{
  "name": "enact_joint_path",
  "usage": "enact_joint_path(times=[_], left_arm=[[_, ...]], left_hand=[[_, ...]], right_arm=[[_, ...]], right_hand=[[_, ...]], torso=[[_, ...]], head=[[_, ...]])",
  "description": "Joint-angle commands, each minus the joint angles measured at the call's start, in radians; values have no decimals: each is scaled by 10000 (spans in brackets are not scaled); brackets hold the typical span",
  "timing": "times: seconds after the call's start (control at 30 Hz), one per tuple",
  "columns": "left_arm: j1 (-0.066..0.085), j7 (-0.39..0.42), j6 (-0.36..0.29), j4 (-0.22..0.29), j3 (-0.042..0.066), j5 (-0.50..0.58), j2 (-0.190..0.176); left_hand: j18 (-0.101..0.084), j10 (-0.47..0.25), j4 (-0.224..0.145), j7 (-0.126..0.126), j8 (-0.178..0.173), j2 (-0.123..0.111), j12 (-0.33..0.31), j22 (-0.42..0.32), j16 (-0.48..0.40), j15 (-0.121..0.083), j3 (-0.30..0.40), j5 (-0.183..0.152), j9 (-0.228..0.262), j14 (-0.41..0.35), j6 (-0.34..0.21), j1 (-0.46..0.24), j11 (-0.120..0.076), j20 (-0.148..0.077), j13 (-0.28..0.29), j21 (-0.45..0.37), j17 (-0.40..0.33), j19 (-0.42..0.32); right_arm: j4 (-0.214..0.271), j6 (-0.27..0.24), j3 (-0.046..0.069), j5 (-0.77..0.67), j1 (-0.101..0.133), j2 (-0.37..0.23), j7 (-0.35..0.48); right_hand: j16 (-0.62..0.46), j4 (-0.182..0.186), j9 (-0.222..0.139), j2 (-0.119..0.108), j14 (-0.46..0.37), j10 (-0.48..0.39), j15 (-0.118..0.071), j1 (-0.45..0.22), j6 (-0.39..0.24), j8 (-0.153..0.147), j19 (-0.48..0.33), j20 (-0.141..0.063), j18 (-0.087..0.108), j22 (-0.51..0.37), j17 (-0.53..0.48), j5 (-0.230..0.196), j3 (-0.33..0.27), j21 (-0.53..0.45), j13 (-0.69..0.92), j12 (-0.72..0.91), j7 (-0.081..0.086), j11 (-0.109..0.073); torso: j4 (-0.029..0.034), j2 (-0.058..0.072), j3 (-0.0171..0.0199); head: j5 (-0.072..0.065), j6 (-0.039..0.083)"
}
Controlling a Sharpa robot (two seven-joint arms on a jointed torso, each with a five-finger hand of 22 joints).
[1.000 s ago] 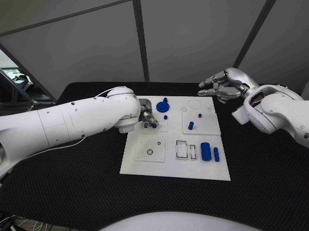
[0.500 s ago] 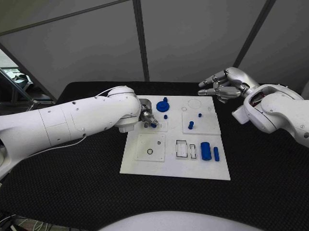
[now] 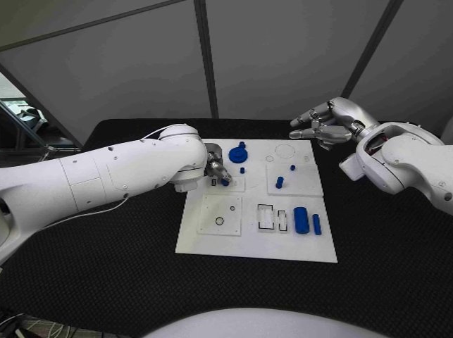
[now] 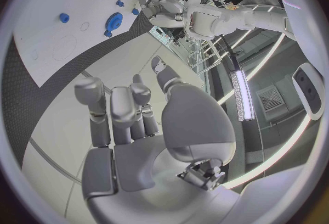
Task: Assemble the parts on the task board
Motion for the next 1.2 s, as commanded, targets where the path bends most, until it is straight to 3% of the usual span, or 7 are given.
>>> enact_joint_path(times=[0.03,0.07,0.2,0.23,0.47,1.1,1.2], left_arm=[[-28,-83,212,-22,-19,-28,46],[-28,-80,218,-31,-19,-28,53],[-29,-87,199,-69,-20,-28,72],[-29,-87,189,-77,-20,-28,75],[-30,-95,94,-137,-20,-28,95],[-47,-66,-132,-95,-16,-28,-3],[-53,-61,-179,20,66,-28,-94]], left_hand=[[18,478,-672,-98,49,9,33,293,60,-61,753,-671,19,996,51,-189,-133,-6,2179,22,2632,75],[18,482,-580,-104,46,-5,42,295,60,-65,676,-937,21,996,82,-280,-139,-13,2184,19,2632,76],[10,502,14,-140,46,-17,73,331,60,-88,126,-3185,33,996,272,-741,-161,-33,2203,21,2632,95],[11,502,111,-133,41,-26,74,335,60,-86,31,-3366,35,996,288,-804,-155,-38,2204,20,2632,97],[0,524,831,-119,18,-334,128,396,60,-86,-725,-3460,74,996,373,-1288,-148,-47,2218,40,2632,132],[-24,553,1657,-148,18,-613,214,522,60,-111,-1750,-3462,209,996,458,-1309,-172,-71,2238,93,2632,203],[-18,547,1733,-152,13,-606,197,508,60,-117,-1881,-3460,229,996,456,-1236,-176,-76,2233,79,2632,191]], right_arm=[[8,60,8,-9,20,13,86],[8,61,8,-9,20,13,86],[3,63,8,-9,20,17,89],[3,65,8,-9,20,18,89],[-4,97,8,-9,20,23,88],[8,109,8,-9,20,-15,69],[11,109,8,-9,20,-30,69]], right_hand=[[-34,-31,8,77,80,43,-18,-7,-65,-48,27,-23,85,4,-3,64,25,-50,-16,15,14,-17],[-66,-30,8,83,79,35,-17,-21,-70,-50,23,-23,89,-24,-28,64,23,-75,-38,3,15,-17],[-66,-30,8,83,79,35,-17,-21,-70,-50,23,-23,89,-24,-28,64,23,-75,-38,3,15,-17],[-66,-30,8,83,79,35,-17,-21,-70,-50,23,-23,89,-24,-28,64,23,-75,-38,3,15,-17],[-92,-29,7,83,73,22,-17,-26,-73,-50,6,-23,95,-56,-59,63,21,-97,-61,-18,16,-16],[-126,-26,6,80,65,10,-16,-40,-82,-54,-13,-22,102,-99,-93,61,15,-129,-83,-36,17,-14],[-126,-26,6,80,65,10,-16,-40,-82,-54,-13,-22,102,-99,-93,61,15,-129,-83,-36,17,-14]], torso=[[-2,-1,2],[-1,-1,3],[1,0,3],[1,0,0],[0,1,3],[8,-4,0],[15,-1,-5]], head=[[-1,10],[-3,11],[-12,20],[-15,21],[-26,28],[-54,33],[-70,58]])
